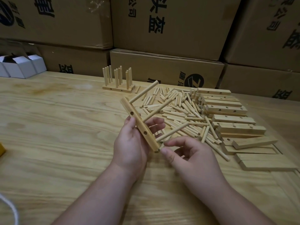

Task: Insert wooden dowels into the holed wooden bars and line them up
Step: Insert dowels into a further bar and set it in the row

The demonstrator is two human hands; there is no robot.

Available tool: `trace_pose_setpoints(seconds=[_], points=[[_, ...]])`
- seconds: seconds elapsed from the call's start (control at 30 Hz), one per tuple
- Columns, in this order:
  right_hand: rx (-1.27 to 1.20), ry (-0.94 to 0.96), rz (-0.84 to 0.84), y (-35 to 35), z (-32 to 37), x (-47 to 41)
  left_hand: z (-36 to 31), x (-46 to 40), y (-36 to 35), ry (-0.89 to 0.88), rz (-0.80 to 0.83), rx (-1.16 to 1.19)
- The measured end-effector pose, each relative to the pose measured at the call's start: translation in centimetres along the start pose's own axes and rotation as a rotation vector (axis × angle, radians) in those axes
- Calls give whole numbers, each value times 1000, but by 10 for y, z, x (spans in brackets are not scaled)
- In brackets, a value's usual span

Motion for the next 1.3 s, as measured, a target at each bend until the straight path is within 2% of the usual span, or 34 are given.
trace_pose_setpoints(seconds=[0.1,0.3,0.47,0.57,0.7,0.87,1.07,1.17,1.3], points=[[-24,-16,31,-9,0,1,1,2,-4,5,18,24],[-76,-41,27,-21,3,-1,2,-1,1,-27,-62,89],[-69,-33,71,-33,12,-13,-2,-9,12,-17,-162,138],[-57,-45,116,-42,20,-42,-4,-14,22,-30,-282,196],[67,-32,121,-57,34,-104,-7,-19,38,-83,-407,183],[388,25,132,-87,39,-192,-5,-23,47,-42,-543,125],[680,83,167,-130,22,-267,-10,-28,43,-6,-460,15],[713,73,168,-147,11,-286,-19,-29,38,-14,-396,-42],[780,49,155,-163,2,-303,-23,-30,43,-41,-430,-85]])
Point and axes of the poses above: each hand's wrist, its own x-axis away from the middle knuckle, its own y-axis out of the back of the hand, z = x × y, the point moved 5 cm from there along -x, towards the middle knuckle, and after that the axes turned 5 degrees about -y, right-handed, at the moved point
